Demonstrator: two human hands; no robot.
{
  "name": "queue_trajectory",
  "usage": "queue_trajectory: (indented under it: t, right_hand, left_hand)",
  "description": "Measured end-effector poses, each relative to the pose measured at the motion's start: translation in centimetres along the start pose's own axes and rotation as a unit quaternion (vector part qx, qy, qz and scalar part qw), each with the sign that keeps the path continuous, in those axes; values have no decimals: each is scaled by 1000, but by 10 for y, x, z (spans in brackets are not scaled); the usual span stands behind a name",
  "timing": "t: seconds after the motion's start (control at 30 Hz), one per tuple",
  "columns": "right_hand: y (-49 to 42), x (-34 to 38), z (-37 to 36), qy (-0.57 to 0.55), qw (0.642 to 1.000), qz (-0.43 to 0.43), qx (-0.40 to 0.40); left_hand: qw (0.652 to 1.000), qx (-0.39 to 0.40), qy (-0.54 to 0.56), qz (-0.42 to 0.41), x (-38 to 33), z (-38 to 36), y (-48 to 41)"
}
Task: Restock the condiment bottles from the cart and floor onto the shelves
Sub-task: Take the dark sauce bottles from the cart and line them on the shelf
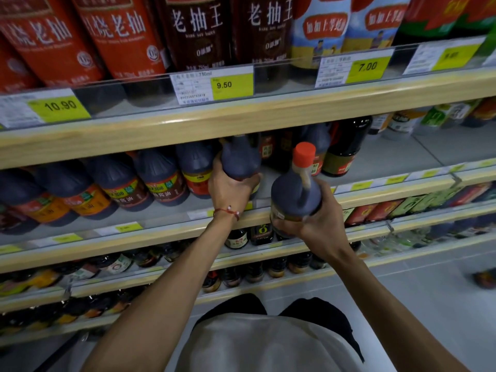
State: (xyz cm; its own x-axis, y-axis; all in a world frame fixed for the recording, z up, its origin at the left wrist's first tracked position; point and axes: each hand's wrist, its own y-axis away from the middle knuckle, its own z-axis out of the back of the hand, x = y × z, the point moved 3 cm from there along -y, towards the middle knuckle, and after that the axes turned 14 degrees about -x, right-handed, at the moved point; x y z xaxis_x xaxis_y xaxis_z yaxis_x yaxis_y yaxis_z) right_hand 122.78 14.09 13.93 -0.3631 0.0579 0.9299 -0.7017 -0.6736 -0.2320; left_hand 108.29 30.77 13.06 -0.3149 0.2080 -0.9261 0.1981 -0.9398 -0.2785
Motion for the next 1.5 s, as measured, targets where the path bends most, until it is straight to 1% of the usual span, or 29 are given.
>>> queue_trajectory:
  t: [0.2,0.3,0.37,0.43,0.5,0.53,0.57,0.63,0.67,0.7,0.73,0.83,0.9,0.97,1.03,1.1,1.2,1.37,1.5]
  right_hand:
    - [7,3,4,-1,1000,-5,4]
    - [11,6,9,-2,1000,-11,11]
    - [13,11,13,-3,1000,-15,19]
    - [12,18,17,-5,999,-17,28]
    - [10,25,22,-3,999,-19,42]
    - [9,28,24,-2,998,-21,51]
    - [8,31,26,0,998,-24,61]
    - [7,36,29,-3,996,-32,81]
    - [5,38,31,-7,995,-37,90]
    - [3,38,32,-12,994,-39,100]
    - [-1,36,34,-13,992,-44,114]
    - [-13,31,41,-17,978,-78,193]
    - [-18,29,46,-33,962,-92,255]
    - [-22,26,53,-50,948,-87,302]
    - [-25,27,59,-70,939,-86,326]
    - [-30,26,63,-78,936,-86,332]
    - [-39,27,66,-74,945,-70,310]
    - [-46,24,64,-68,972,-1,227]
    - [-59,18,50,-54,983,67,160]
  left_hand:
    - [999,39,16,29,2,-4,-1]
    - [997,57,5,45,6,3,7]
    - [996,50,20,76,10,13,20]
    - [992,20,53,115,11,25,37]
    - [991,6,59,123,4,39,53]
    - [991,31,56,118,-3,45,61]
    - [989,82,53,113,-11,48,69]
    - [966,223,62,117,-26,50,86]
    - [950,273,72,135,-32,51,94]
    - [937,301,81,158,-35,50,101]
    - [931,310,85,170,-36,50,106]
    - [929,304,98,188,-44,48,114]
    - [941,279,89,167,-54,46,117]
    - [953,252,72,149,-60,43,120]
    - [961,235,62,132,-65,39,124]
    - [964,228,62,126,-70,35,128]
    - [971,215,29,102,-76,29,128]
    - [985,170,-2,-25,-91,19,109]
    - [988,121,-37,-88,-87,4,93]
